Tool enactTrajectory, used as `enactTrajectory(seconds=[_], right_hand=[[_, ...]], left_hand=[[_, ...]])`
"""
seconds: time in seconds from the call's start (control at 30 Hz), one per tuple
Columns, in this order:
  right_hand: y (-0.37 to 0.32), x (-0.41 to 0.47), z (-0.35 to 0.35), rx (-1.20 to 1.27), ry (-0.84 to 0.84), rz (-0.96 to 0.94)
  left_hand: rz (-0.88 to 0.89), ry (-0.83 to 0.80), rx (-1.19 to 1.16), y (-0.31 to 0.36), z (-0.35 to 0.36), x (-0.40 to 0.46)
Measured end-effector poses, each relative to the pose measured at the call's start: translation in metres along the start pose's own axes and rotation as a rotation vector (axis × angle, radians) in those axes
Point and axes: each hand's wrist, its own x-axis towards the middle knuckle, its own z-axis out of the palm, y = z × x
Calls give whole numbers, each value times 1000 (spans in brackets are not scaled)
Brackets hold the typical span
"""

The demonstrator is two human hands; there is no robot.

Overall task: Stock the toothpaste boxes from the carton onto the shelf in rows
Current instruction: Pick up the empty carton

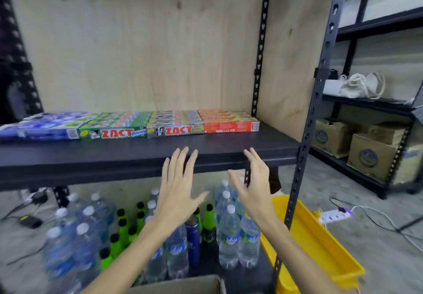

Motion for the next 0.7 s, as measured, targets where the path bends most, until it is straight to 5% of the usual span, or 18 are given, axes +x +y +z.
enactTrajectory(seconds=[0.17,0.4,0.57,0.7], right_hand=[[-10,-106,37,96,-107,121],[36,-220,81,99,-243,349],[101,-313,93,-181,-359,473],[126,-351,97,-365,-300,525]], left_hand=[[-341,52,-350,-1,-6,-84],[-554,-118,-328,-65,32,-219],[-687,-542,-191,-119,52,-327],[-720,-492,40,-146,50,-375]])
